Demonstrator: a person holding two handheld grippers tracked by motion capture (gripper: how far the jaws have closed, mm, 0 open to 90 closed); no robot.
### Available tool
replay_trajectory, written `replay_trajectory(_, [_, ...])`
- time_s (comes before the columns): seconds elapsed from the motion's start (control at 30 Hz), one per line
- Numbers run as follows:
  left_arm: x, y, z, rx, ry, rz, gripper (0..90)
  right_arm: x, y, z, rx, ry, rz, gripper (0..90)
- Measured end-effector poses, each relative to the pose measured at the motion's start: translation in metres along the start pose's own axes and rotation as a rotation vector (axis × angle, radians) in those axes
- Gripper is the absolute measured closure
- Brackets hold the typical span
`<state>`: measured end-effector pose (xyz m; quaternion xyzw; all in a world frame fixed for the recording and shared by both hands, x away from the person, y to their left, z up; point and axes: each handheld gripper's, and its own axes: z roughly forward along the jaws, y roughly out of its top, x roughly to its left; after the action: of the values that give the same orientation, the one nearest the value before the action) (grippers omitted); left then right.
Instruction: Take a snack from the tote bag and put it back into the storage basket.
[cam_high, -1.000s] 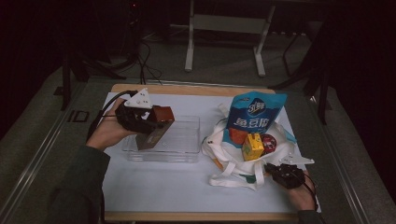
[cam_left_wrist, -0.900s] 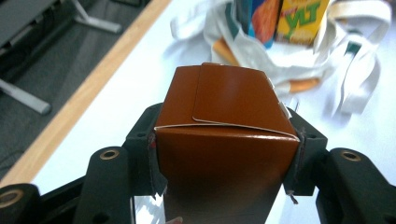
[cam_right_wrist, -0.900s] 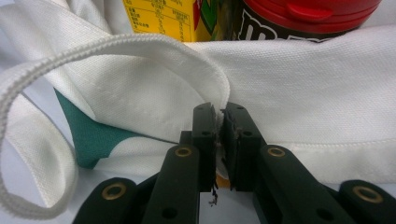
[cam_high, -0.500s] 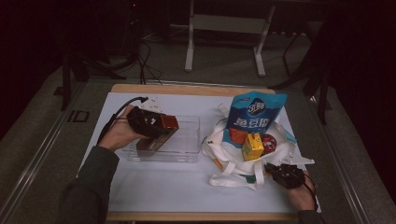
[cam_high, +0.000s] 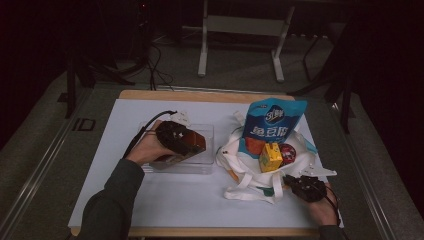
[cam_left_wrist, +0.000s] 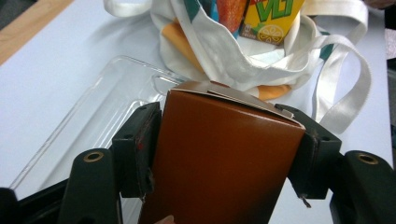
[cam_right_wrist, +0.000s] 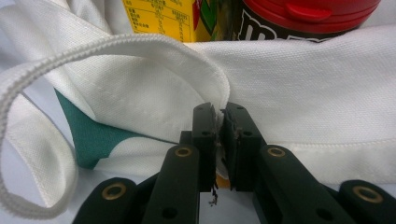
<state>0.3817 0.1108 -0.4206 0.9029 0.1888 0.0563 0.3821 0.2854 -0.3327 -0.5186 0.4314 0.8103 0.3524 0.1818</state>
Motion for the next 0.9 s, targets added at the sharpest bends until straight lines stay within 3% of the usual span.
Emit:
replay_trajectory(0.47, [-0.006,-0.001,0.028,0.051,-0.034,-0.026,31.7,0.0,0.0,0.0,0.0,-0.001,0.0,83.0])
replay_trajectory(0.9, [-0.015,-0.001,0.045,0.116,-0.019,0.003,28.8,0.0,0.0,0.0,0.0,-0.003,0.001,82.9])
